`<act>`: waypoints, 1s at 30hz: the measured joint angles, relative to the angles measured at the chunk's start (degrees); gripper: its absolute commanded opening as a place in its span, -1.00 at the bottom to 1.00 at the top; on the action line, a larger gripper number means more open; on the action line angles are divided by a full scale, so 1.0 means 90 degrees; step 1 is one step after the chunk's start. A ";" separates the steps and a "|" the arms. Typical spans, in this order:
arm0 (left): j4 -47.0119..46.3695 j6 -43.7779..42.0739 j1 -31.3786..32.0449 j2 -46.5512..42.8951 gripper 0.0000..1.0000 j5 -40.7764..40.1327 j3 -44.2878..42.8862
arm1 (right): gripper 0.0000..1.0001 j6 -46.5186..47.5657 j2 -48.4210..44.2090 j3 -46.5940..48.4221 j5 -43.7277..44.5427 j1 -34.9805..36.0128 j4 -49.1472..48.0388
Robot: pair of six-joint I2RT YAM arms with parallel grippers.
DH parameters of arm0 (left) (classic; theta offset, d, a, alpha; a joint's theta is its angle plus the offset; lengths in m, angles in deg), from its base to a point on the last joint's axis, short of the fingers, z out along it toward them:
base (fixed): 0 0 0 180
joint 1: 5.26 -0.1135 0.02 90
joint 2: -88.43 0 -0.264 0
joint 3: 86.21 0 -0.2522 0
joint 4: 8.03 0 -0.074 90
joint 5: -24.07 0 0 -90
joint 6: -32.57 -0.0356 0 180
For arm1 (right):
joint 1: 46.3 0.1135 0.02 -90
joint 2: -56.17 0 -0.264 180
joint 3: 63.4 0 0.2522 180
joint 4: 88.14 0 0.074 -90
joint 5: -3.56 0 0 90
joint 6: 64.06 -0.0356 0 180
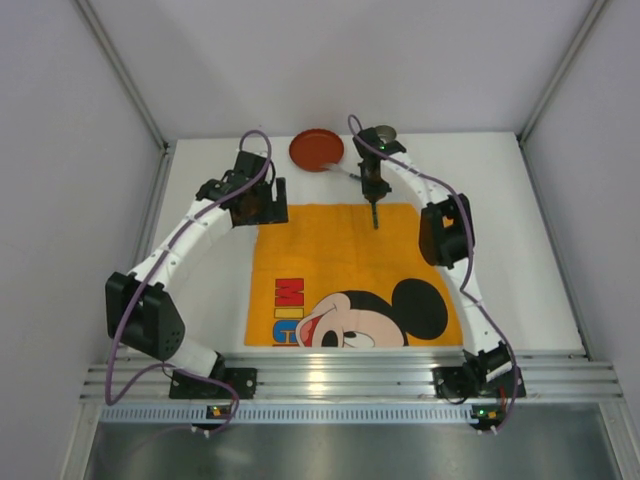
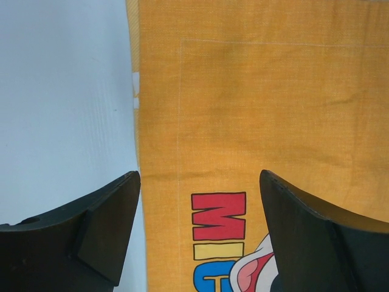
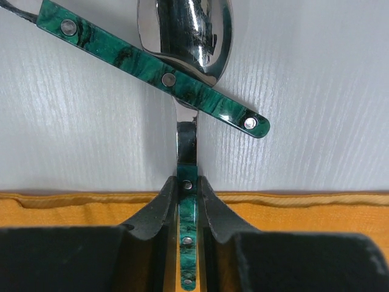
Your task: Set the dinner table for one person
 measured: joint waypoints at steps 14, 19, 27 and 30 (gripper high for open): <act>-0.0061 -0.0061 0.0000 -0.0092 0.69 0.0097 0.0284 | -1.00 0.0092 -0.1622 -0.2314 0.0459 0.0240 -0.0199; -0.0078 -0.0058 0.0000 -0.0090 0.69 0.0221 0.0338 | -1.00 0.0087 -0.3344 -0.3903 0.0488 0.0668 -0.0338; -0.0085 -0.0058 0.0024 -0.0044 0.69 0.0376 0.0347 | -1.00 -0.0248 -0.5625 -0.6074 0.0316 0.0996 -0.0508; -0.0080 -0.0056 0.0032 -0.0024 0.69 0.0401 0.0347 | -1.00 -0.0420 -0.6161 -0.7113 0.0333 0.0869 -0.0685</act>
